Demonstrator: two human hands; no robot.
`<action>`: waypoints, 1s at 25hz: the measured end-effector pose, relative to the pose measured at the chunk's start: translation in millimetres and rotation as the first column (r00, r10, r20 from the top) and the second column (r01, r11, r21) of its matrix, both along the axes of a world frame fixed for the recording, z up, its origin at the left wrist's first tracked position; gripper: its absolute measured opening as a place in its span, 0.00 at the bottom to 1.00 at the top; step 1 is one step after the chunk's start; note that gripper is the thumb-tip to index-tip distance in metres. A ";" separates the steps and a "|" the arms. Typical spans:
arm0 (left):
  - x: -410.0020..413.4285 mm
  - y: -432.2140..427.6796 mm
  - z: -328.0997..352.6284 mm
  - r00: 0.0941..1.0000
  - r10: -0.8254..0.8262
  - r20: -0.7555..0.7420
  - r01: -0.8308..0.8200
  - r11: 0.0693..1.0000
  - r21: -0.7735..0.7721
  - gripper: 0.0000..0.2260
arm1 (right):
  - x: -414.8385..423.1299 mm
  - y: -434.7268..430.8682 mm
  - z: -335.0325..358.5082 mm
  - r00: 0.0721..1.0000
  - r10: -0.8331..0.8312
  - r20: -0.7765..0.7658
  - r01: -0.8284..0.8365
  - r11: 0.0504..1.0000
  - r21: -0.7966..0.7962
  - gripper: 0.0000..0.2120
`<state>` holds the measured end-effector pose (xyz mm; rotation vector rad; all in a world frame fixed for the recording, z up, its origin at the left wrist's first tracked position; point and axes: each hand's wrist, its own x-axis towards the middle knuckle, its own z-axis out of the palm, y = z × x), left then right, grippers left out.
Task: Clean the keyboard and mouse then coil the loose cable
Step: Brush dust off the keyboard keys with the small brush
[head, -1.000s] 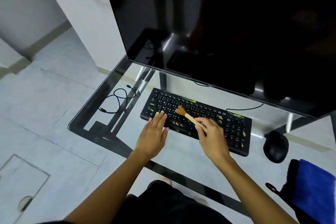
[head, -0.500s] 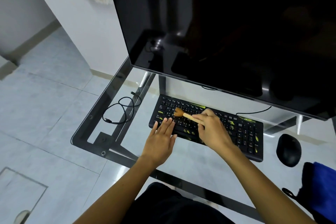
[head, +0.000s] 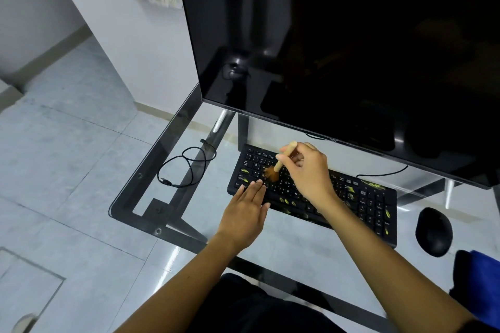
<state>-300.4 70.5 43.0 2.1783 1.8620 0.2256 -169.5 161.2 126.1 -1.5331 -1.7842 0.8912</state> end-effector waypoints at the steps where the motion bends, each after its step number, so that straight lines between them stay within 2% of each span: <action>1: -0.7 0.7 0.7 1.000 0.006 0.004 -0.006 1.000 -0.011 0.33 | -2.5 3.0 -0.7 0.999 0.037 0.031 -0.036 0.999 -0.016 0.06; 5: -0.7 -1.1 -1.5 0.998 0.042 -0.036 -0.043 0.998 -0.039 0.25 | -6.6 9.4 0.8 0.982 0.168 0.084 -0.157 0.979 -0.127 0.04; 10: 0.0 -1.3 -4.8 0.998 0.052 -0.032 -0.052 0.999 -0.012 0.23 | -8.8 17.0 -3.5 0.971 0.235 0.045 -0.223 0.958 -0.182 0.06; 15: -0.8 0.3 -4.5 1.000 0.025 -0.005 -0.025 1.000 -0.004 0.29 | -14.4 33.0 -2.0 0.993 0.118 0.023 -0.117 0.993 -0.033 0.03; 18: -0.4 0.4 -6.5 0.999 0.039 -0.010 -0.039 0.999 0.014 0.29 | -11.7 34.2 -11.9 0.988 0.136 -0.078 -0.146 0.978 -0.148 0.03; 20: -0.2 -0.1 -6.1 0.999 0.054 -0.005 -0.054 0.998 0.015 0.28 | -8.4 30.9 -16.9 0.983 0.167 -0.073 -0.179 0.961 -0.212 0.02; 23: 0.4 0.1 -7.1 0.999 0.044 0.019 -0.043 0.999 -0.006 0.29 | -2.2 34.5 -18.2 0.993 0.116 0.039 -0.113 0.991 -0.070 0.03; 25: 0.7 0.8 -7.3 0.999 0.049 0.014 -0.048 0.999 -0.014 0.28 | -4.0 34.5 -14.0 0.998 0.071 0.004 -0.071 0.998 0.004 0.04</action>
